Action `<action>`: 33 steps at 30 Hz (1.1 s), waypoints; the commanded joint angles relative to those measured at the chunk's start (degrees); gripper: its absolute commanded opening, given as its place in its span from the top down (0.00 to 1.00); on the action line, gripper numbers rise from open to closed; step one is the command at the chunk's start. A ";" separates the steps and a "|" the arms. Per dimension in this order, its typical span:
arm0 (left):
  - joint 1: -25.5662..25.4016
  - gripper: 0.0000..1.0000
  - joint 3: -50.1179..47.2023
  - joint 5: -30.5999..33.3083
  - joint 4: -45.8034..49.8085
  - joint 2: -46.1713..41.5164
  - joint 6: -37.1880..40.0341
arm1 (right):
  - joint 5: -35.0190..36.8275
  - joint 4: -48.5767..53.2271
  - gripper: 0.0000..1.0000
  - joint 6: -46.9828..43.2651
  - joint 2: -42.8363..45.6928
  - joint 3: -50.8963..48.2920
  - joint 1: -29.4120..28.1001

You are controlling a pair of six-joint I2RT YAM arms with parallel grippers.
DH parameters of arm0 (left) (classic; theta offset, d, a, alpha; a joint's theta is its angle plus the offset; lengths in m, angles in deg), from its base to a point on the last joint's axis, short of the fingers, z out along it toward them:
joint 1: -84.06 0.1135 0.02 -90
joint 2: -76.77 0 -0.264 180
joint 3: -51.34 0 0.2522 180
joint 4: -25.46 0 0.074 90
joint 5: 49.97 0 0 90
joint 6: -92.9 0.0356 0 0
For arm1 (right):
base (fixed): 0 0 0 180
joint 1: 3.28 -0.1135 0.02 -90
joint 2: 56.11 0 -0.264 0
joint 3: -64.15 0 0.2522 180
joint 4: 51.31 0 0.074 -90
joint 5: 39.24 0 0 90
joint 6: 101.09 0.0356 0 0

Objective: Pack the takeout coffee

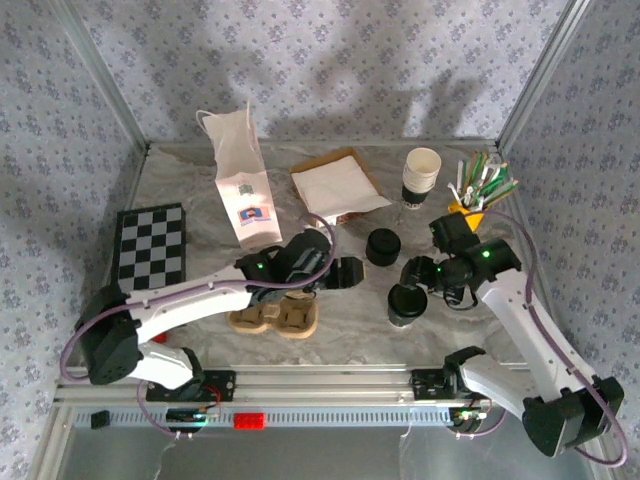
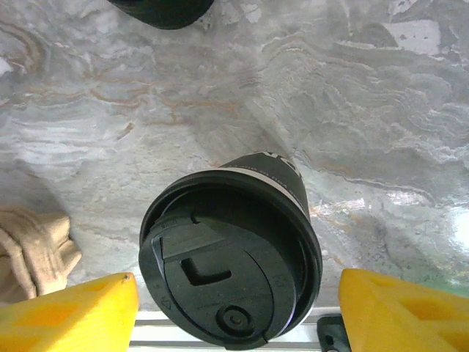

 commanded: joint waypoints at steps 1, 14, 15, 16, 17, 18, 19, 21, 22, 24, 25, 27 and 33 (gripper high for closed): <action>-1.92 0.32 4.14 -4.07 -4.37 3.56 0.14 | -7.90 1.33 0.36 -3.45 2.02 -2.24 4.53; -4.07 0.46 16.01 -10.20 -0.07 18.98 7.37 | -12.05 -0.71 0.65 -6.66 3.19 -7.53 12.69; -4.07 0.46 16.65 -10.13 0.48 19.73 7.91 | -12.16 -0.90 0.65 -7.00 3.16 -7.83 13.11; -4.07 0.46 17.10 -10.03 0.73 20.19 8.24 | -12.44 -1.19 0.67 -7.15 3.07 -8.17 13.39; -4.07 0.47 17.68 -10.00 0.92 20.71 8.65 | -13.02 -1.67 0.68 -7.15 3.12 -8.72 13.49; -4.07 0.48 18.21 -10.17 0.98 21.27 8.96 | -13.28 -1.93 0.69 -7.15 3.09 -9.14 13.64; -4.07 0.48 18.63 -10.43 1.17 21.78 9.39 | -13.19 -1.95 0.69 -7.19 3.07 -9.49 13.86; -4.05 0.52 19.82 -9.41 3.33 22.69 10.17 | -12.99 -2.30 0.73 -6.95 3.18 -10.14 14.07; -4.07 0.53 19.71 -9.21 3.56 22.85 10.37 | -12.97 -2.67 0.73 -6.65 3.12 -10.51 14.10; -4.07 0.54 19.18 -9.27 2.93 23.14 10.39 | -11.24 -2.60 0.75 -5.76 2.60 -10.90 14.10; -4.07 0.55 19.17 -9.38 3.11 23.40 10.39 | -10.34 -2.60 0.75 -5.93 2.29 -11.14 14.08; -4.07 0.55 19.44 -9.64 3.83 24.18 10.66 | -9.43 -2.47 0.76 -6.15 2.19 -11.57 13.62; -4.07 0.63 19.35 -8.16 5.13 25.59 10.38 | -7.74 -2.66 0.75 -3.98 2.90 -12.68 11.66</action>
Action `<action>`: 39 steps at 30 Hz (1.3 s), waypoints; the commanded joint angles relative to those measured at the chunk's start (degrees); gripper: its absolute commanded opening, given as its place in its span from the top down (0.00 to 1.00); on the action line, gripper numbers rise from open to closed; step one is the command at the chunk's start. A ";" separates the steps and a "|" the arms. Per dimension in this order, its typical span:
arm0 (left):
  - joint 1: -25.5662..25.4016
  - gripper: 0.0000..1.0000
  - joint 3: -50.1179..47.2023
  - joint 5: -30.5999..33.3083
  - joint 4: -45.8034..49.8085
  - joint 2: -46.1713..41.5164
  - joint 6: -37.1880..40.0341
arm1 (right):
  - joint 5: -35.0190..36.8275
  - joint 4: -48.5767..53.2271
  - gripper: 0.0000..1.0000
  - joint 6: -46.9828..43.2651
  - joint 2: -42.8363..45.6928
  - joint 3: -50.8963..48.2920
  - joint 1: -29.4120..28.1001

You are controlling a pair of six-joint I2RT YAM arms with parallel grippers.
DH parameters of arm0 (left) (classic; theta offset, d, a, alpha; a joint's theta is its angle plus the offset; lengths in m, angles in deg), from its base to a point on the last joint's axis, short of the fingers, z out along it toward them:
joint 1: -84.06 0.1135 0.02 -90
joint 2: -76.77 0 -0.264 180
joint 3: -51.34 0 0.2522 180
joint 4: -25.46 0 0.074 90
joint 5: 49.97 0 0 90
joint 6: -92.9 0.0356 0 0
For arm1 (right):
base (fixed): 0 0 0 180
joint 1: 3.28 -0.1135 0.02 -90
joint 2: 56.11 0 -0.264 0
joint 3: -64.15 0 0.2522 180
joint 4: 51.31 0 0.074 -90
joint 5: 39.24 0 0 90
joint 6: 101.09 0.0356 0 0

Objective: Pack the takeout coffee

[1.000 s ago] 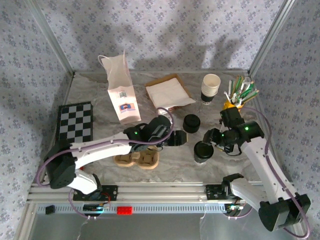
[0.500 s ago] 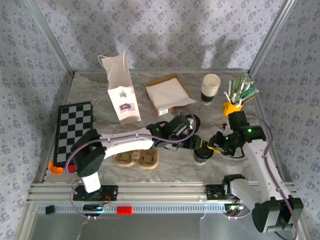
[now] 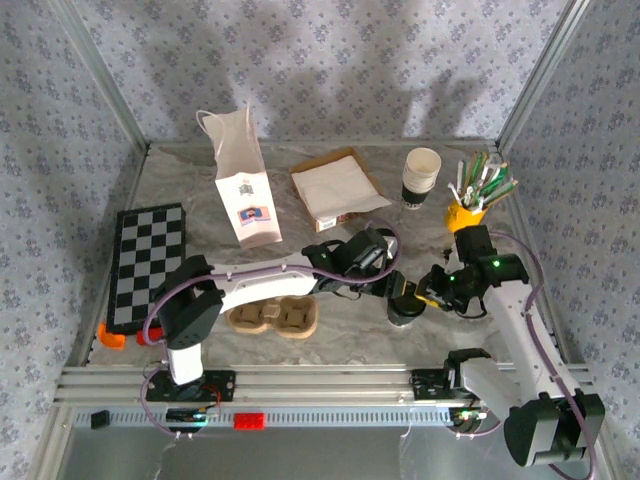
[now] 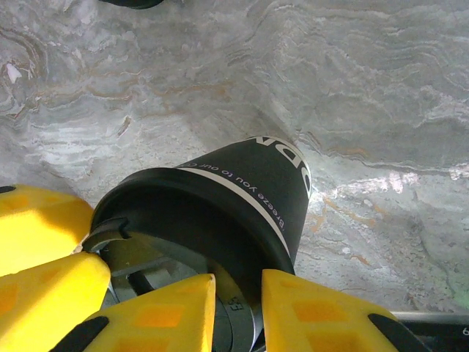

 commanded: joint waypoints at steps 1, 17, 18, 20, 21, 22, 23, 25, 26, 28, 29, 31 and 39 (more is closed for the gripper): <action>-0.41 0.64 0.74 0.51 4.00 2.72 0.49 | 3.96 1.54 0.75 1.60 -0.36 -2.72 -1.05; -1.12 0.70 -0.73 0.99 7.20 3.05 2.49 | 6.63 4.98 0.58 1.29 -0.74 5.65 -4.73; -1.17 0.70 -0.87 0.85 6.74 2.89 2.65 | 6.56 4.66 0.57 0.89 -1.44 5.89 -4.60; -1.13 0.70 -1.40 0.57 5.90 2.65 2.87 | 5.72 3.46 0.56 0.18 -2.92 5.57 -4.40; -1.08 0.70 -1.40 0.58 5.79 2.54 3.14 | 5.30 2.93 0.56 -0.40 -3.84 5.74 -4.20; -1.12 0.70 -1.36 0.78 5.87 2.52 3.11 | 5.31 2.64 0.56 -1.08 -4.47 6.29 -4.04; -1.08 0.71 -1.31 0.84 5.95 2.43 3.15 | 5.38 2.23 0.56 -1.53 -4.96 6.87 -3.93; -1.12 0.71 -1.09 1.07 6.24 2.35 3.26 | 5.01 0.80 0.55 -2.00 -5.87 7.07 -3.69; -1.12 0.71 -1.09 1.38 6.44 2.26 3.29 | 4.46 0.12 0.55 -2.22 -6.61 6.79 -3.51; -1.12 0.71 -1.52 1.85 6.31 2.02 3.32 | 3.91 -0.47 0.55 -2.77 -8.19 6.74 -3.35; -1.12 0.71 -1.74 1.95 6.15 1.99 3.35 | 3.50 -0.63 0.55 -3.52 -8.66 6.74 -3.32; -1.12 0.71 -1.90 1.75 6.29 2.16 3.41 | 2.11 -1.90 0.55 -3.50 -8.85 6.37 -3.20; -1.07 0.73 -1.48 1.87 6.22 1.98 3.61 | 2.32 -2.74 0.58 -3.07 -8.73 3.06 -2.22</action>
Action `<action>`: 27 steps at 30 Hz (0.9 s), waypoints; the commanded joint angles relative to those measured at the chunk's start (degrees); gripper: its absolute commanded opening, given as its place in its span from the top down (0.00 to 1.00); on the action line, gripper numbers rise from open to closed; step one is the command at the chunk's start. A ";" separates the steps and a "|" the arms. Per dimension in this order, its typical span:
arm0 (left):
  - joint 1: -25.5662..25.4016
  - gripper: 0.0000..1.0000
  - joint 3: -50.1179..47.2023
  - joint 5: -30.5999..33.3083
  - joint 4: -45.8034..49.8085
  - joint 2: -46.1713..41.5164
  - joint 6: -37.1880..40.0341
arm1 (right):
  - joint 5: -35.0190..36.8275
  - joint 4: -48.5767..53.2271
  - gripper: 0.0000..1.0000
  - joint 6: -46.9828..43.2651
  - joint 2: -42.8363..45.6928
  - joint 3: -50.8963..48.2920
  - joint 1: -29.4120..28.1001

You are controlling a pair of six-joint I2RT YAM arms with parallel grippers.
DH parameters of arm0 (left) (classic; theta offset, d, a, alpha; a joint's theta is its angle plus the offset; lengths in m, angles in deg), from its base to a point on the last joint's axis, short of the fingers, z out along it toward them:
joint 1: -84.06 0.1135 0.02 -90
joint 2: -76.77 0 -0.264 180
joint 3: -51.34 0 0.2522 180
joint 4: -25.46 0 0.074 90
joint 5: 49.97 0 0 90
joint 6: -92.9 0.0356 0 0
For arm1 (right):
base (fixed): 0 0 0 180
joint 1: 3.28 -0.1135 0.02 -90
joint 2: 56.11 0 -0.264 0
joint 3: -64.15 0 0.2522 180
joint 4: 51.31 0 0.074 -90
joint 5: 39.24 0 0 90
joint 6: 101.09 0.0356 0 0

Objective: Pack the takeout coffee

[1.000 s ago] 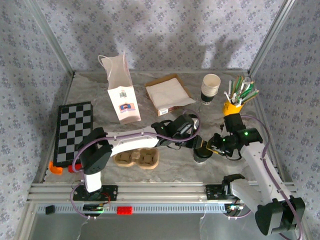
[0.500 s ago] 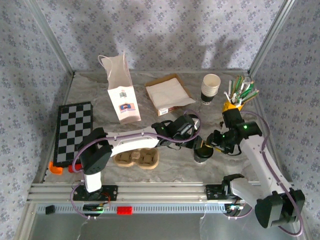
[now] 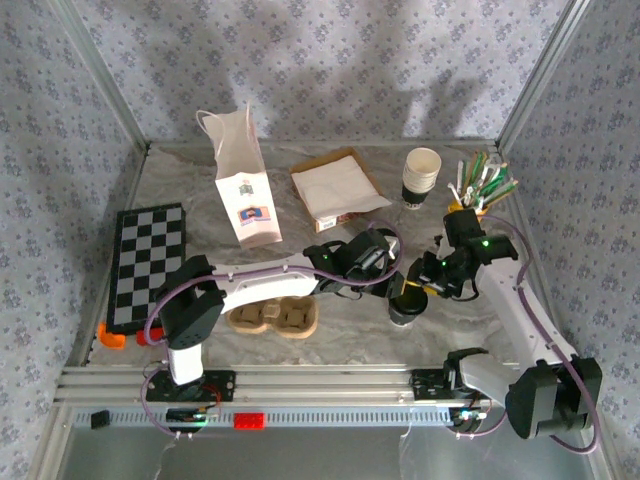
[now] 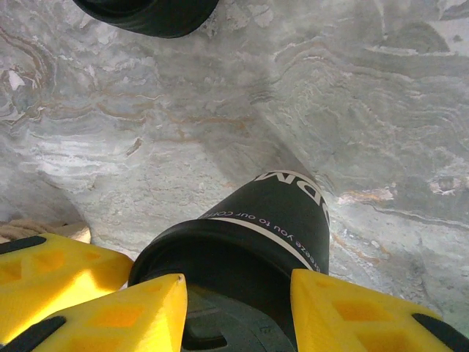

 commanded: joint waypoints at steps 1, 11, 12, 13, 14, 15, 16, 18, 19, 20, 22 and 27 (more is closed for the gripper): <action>-0.70 0.73 -1.48 1.17 7.00 1.58 1.29 | 1.71 0.06 0.58 -1.20 0.44 -2.64 0.35; -0.71 0.71 -0.30 2.94 6.50 0.26 1.71 | 2.64 -0.29 0.60 1.72 3.00 -6.13 -0.27; -0.71 0.69 -0.12 3.24 5.95 -0.20 1.78 | 2.46 -0.29 0.60 1.63 3.13 -5.85 -0.45; -0.63 0.66 0.14 3.25 5.52 -0.59 1.98 | 2.30 -0.15 0.60 1.55 3.30 -5.28 -0.52; -0.62 0.64 0.63 3.20 5.34 -0.86 2.24 | 2.35 0.13 0.59 1.56 3.64 -4.46 -0.71; -0.62 0.62 1.17 3.33 5.34 -1.20 2.33 | 2.54 0.40 0.58 1.70 3.99 -3.65 -1.02; -0.62 0.60 1.51 3.53 5.54 -1.45 2.38 | 2.51 0.51 0.58 1.79 4.29 -3.09 -1.09; -0.62 0.59 1.61 4.25 6.42 -2.44 1.78 | 2.75 1.06 0.55 2.14 4.75 -2.17 -1.45; -0.60 0.58 1.41 4.89 7.16 -2.90 1.15 | 2.85 1.51 0.54 2.14 4.80 -1.79 -1.59; -0.62 0.57 0.92 5.19 7.65 -3.58 0.43 | 3.20 2.06 0.52 2.14 4.83 -1.39 -1.80; -0.62 0.55 -0.48 4.79 7.56 -4.92 -0.85 | 3.69 3.08 0.51 2.10 5.25 -0.53 -2.22; -0.67 0.51 -3.79 1.54 4.88 -7.31 -2.90 | 4.11 5.94 0.44 2.03 6.41 1.79 -2.99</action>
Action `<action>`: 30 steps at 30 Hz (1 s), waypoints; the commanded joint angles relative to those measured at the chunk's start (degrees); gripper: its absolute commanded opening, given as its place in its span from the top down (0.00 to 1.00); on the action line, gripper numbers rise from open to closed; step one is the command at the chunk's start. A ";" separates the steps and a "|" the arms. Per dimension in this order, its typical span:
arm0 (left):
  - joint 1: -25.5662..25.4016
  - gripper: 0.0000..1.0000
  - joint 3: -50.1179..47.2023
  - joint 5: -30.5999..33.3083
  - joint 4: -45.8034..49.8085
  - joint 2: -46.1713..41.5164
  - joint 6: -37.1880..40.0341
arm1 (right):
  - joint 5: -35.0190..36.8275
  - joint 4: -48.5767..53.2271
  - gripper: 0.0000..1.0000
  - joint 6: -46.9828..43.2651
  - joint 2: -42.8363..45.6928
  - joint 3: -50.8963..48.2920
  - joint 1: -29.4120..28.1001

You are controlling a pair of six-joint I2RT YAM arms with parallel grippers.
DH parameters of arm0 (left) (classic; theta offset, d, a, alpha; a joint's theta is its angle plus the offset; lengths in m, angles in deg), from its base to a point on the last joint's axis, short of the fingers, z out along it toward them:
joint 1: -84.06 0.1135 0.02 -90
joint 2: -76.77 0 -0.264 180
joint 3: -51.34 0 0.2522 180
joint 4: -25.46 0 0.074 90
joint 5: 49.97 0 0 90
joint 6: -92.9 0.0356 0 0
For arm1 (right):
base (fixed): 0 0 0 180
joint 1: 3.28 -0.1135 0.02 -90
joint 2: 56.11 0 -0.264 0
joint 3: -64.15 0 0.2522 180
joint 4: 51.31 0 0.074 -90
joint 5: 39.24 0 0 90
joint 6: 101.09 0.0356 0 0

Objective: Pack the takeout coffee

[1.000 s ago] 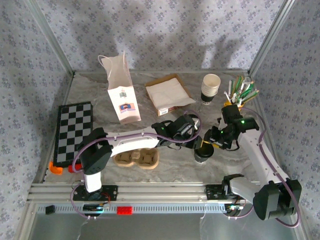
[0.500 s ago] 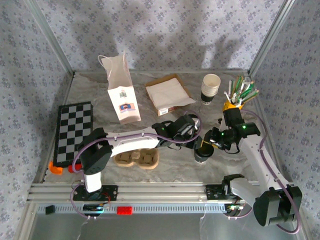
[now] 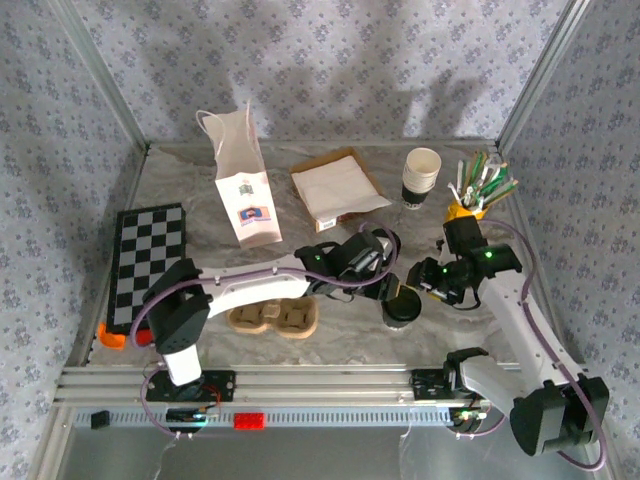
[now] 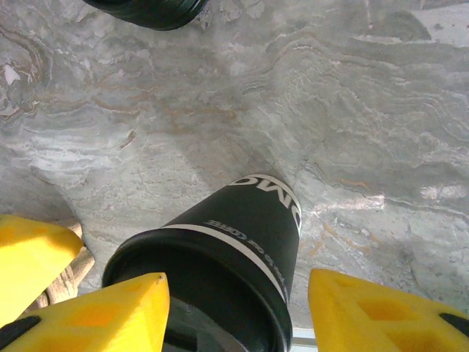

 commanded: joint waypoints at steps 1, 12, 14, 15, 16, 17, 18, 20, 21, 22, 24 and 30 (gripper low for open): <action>-0.33 0.51 -1.49 -1.50 0.15 -2.96 -1.85 | 1.23 4.64 0.43 0.33 1.32 3.01 -0.96; -0.37 0.53 -3.95 -5.26 -4.48 -3.56 -3.45 | 2.64 10.93 0.36 3.98 3.90 2.27 -8.19; -0.34 0.55 -3.85 -5.32 -4.94 -2.95 -3.41 | 2.70 10.86 0.36 4.94 4.16 1.33 -9.60; -0.25 0.55 -3.69 -5.65 -5.70 -2.61 -3.39 | 2.36 10.63 0.37 5.01 4.31 0.91 -10.26; -0.22 0.56 -3.55 -6.22 -6.35 -2.26 -3.42 | 2.10 10.41 0.38 5.69 4.39 0.58 -10.94; -0.23 0.56 -3.25 -6.67 -6.67 -1.99 -3.38 | 1.95 10.19 0.38 6.54 4.35 0.41 -11.39; -0.25 0.56 -2.92 -6.79 -6.96 -1.65 -3.26 | 1.97 9.90 0.38 6.80 4.34 0.18 -11.83; -0.18 0.57 -2.83 -6.44 -6.98 -1.36 -3.39 | 1.95 9.43 0.39 7.11 4.17 -0.30 -12.47; -0.25 0.58 -2.89 -6.49 -7.16 -1.05 -3.36 | 1.89 9.17 0.39 7.26 4.00 -0.58 -12.72; -0.16 0.59 -2.68 -6.34 -6.46 -0.64 -3.35 | 1.94 8.95 0.40 7.32 3.87 -0.82 -12.93; -0.10 0.63 -2.16 -5.36 -4.06 -0.20 -3.13 | 1.84 8.38 0.41 7.62 3.76 -1.12 -13.20; -0.07 0.66 -2.89 -6.50 -4.59 0.74 -2.99 | 1.63 7.09 0.46 7.85 3.06 -2.78 -13.92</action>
